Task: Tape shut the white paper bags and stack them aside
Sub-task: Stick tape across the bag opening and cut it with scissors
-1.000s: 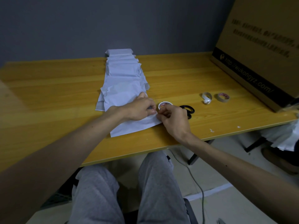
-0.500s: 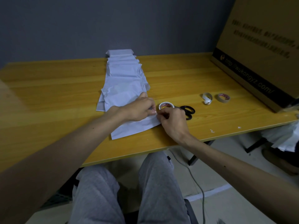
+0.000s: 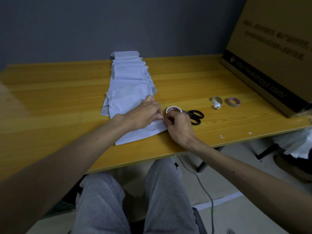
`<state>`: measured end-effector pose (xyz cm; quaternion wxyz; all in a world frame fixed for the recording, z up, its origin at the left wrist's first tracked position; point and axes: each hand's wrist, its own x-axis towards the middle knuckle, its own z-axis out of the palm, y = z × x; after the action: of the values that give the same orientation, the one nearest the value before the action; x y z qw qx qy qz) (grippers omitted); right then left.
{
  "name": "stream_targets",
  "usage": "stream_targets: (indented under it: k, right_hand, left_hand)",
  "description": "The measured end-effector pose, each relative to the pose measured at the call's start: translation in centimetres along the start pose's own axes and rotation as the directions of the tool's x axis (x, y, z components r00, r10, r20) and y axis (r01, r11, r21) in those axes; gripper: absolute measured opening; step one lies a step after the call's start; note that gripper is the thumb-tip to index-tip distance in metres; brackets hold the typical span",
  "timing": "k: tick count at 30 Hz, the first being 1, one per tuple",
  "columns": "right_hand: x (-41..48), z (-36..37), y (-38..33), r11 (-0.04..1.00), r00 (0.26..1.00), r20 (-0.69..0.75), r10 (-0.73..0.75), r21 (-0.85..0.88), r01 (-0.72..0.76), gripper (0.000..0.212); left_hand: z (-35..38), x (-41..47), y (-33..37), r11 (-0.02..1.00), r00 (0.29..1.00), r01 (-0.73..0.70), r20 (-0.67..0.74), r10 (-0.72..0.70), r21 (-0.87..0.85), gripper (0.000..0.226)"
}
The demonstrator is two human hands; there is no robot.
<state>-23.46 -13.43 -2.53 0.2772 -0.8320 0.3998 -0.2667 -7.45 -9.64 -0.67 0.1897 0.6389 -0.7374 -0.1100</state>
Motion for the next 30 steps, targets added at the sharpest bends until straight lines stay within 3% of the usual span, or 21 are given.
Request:
stream_targets:
  k: [5,13,17,24,30]
  right_hand:
    - [0.0,0.0,0.0,1.000,1.000,0.000,0.026,0.011,-0.026,0.011]
    - [0.3,0.5,0.1,0.998,0.997,-0.031,0.067,-0.010,-0.068,0.010]
    - [0.3,0.4,-0.1,0.998,0.996,-0.052,0.067,-0.015,-0.068,0.010]
    - [0.0,0.4,-0.2,0.997,0.997,-0.048,0.053,-0.054,-0.056,0.012]
    - [-0.3,0.7,-0.5,0.991,0.994,-0.047,0.094,-0.087,-0.098,0.015]
  left_hand:
    - [0.2,-0.4,0.5,0.992,0.998,0.029,-0.050,-0.036,-0.126,0.019]
    - [0.4,-0.3,0.4,0.994,0.998,-0.005,-0.068,-0.002,-0.107,0.006]
    - [0.3,0.1,0.0,0.999,0.997,-0.018,-0.071,0.015,-0.039,0.010]
    - [0.4,0.2,-0.4,0.981,0.978,-0.174,-0.101,0.182,0.085,0.012]
    - [0.4,-0.2,-0.2,0.979,0.983,-0.162,-0.062,0.171,0.121,0.011]
